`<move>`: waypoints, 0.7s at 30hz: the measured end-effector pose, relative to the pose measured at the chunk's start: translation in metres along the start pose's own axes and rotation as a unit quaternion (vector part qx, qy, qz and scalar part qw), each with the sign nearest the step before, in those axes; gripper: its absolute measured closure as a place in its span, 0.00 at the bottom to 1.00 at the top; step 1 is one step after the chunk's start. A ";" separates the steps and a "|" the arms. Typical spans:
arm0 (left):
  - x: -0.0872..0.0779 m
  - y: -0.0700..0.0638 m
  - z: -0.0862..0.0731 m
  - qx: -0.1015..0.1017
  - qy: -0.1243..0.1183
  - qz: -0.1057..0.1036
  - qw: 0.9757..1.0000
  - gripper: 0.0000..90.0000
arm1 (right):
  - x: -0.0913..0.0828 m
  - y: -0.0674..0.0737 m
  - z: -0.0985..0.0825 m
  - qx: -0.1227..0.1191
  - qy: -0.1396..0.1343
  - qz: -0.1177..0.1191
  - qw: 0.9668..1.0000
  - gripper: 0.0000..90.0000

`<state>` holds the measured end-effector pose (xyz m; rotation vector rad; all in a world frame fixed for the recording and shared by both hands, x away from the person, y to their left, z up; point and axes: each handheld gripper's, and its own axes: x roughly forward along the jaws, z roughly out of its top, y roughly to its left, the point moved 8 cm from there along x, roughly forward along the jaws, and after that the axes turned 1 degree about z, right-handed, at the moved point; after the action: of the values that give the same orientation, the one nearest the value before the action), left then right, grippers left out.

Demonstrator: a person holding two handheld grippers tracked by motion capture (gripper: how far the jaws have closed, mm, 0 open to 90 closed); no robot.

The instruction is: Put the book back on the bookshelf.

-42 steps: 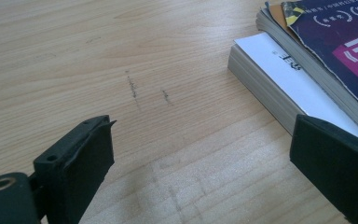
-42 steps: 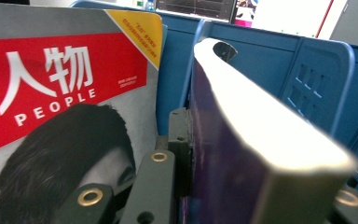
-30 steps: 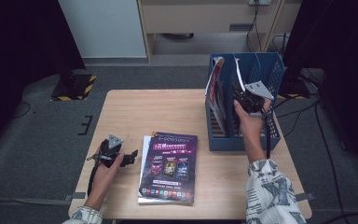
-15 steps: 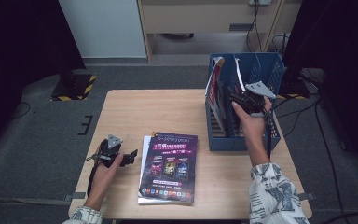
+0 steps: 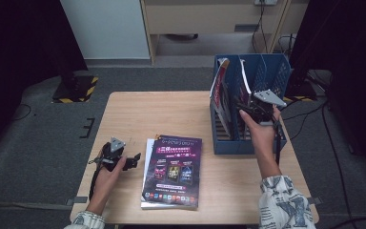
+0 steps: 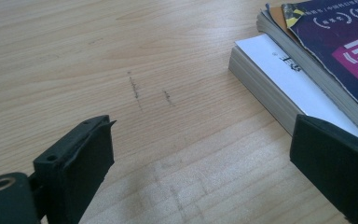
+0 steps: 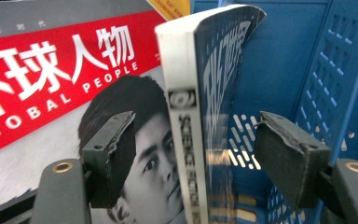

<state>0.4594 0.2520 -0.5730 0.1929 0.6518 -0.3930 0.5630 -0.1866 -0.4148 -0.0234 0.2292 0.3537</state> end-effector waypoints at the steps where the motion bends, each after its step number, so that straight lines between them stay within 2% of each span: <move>1: 0.000 0.000 0.000 0.000 0.000 0.000 1.000 0.06 | -0.001 0.000 -0.001 0.000 0.000 0.001 1.000 0.33; 4: 0.000 0.000 -0.001 0.000 0.000 0.000 1.000 0.06 | -0.005 0.000 -0.004 0.004 0.005 0.002 1.000 0.30; 17: 0.001 -0.001 0.000 0.000 0.001 -0.001 1.000 0.06 | -0.022 0.002 -0.020 0.008 0.001 0.007 1.000 0.33; 19: 0.000 -0.001 0.000 0.000 0.000 -0.002 1.000 0.06 | -0.023 0.001 -0.022 0.007 0.010 0.012 1.000 0.33; 21: 0.000 -0.001 0.001 0.000 -0.001 -0.003 1.000 0.06 | -0.026 0.000 -0.024 0.005 0.008 0.012 1.000 0.33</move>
<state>0.4590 0.2507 -0.5726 0.1899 0.6499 -0.3996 0.5341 -0.1966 -0.4321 -0.0137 0.2481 0.3758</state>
